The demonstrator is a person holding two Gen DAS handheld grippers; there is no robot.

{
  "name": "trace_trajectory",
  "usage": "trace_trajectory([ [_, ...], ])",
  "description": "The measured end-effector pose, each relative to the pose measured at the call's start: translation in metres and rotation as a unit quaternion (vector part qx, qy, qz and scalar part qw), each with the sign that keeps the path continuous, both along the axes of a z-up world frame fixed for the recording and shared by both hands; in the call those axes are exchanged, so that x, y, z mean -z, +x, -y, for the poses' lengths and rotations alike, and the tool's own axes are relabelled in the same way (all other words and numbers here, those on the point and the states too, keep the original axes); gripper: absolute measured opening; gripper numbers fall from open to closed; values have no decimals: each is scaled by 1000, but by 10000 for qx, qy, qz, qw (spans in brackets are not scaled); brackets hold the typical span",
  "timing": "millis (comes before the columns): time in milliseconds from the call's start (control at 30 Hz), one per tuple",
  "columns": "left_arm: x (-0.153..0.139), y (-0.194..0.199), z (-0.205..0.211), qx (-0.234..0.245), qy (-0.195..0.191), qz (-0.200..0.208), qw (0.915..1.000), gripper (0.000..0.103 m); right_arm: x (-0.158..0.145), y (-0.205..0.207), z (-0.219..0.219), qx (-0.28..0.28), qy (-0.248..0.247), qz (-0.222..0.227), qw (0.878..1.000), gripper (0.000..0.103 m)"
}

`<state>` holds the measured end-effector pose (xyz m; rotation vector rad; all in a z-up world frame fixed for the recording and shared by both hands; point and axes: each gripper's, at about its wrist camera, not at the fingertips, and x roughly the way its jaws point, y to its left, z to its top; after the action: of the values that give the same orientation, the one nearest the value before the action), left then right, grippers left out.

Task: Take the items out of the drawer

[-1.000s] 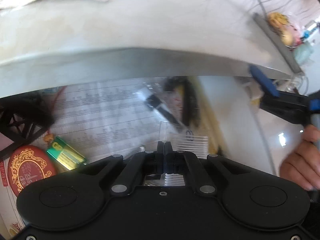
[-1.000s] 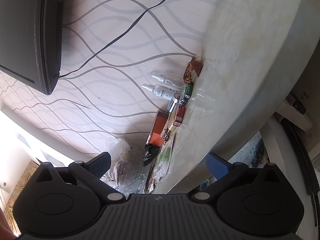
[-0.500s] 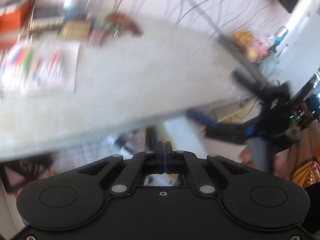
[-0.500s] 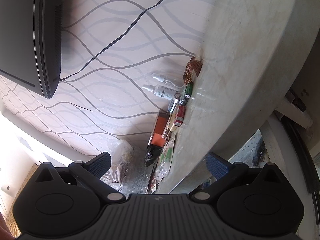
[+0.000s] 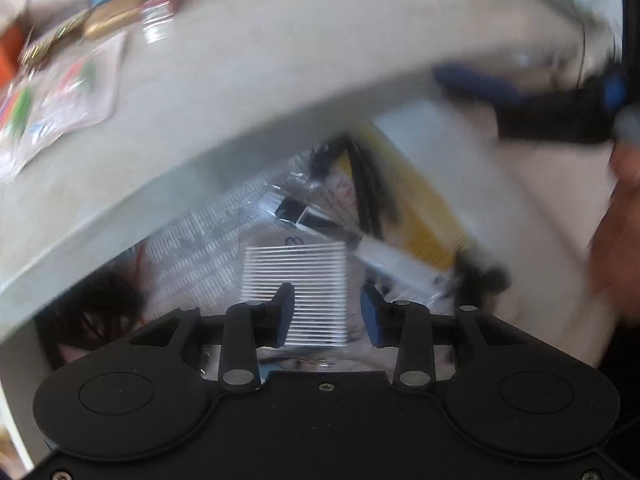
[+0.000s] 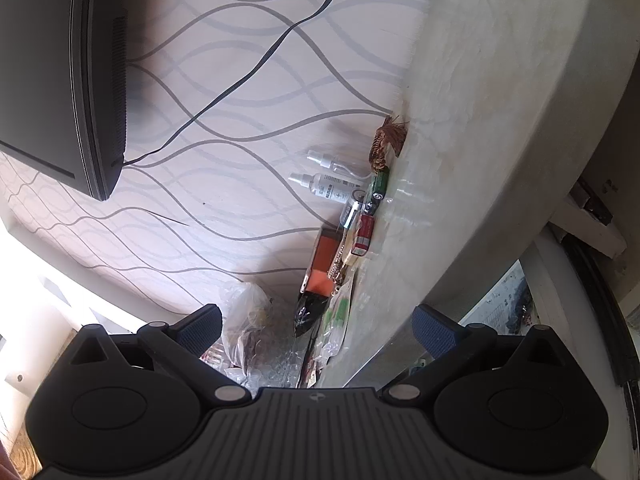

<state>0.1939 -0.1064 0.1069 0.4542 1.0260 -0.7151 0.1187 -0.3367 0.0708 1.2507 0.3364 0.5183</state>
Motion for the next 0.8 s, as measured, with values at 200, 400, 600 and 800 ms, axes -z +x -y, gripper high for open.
trace_trajectory([
  [200, 17, -25, 35, 439, 662, 504, 9956, 73, 0, 0, 0, 7, 3, 10, 10000, 103],
  [400, 41, -21, 44, 225, 1177, 611, 9909, 72, 0, 2, 1, 8, 29, 15, 10000, 103],
  [600, 42, -9, 30, -46, 1073, 535, 9928, 34, 1, 4, 1, 9, 54, 20, 10000, 103],
  [800, 25, -4, 11, -117, 705, 667, 9952, 9, 2, 5, 2, 10, 80, 25, 10000, 103],
])
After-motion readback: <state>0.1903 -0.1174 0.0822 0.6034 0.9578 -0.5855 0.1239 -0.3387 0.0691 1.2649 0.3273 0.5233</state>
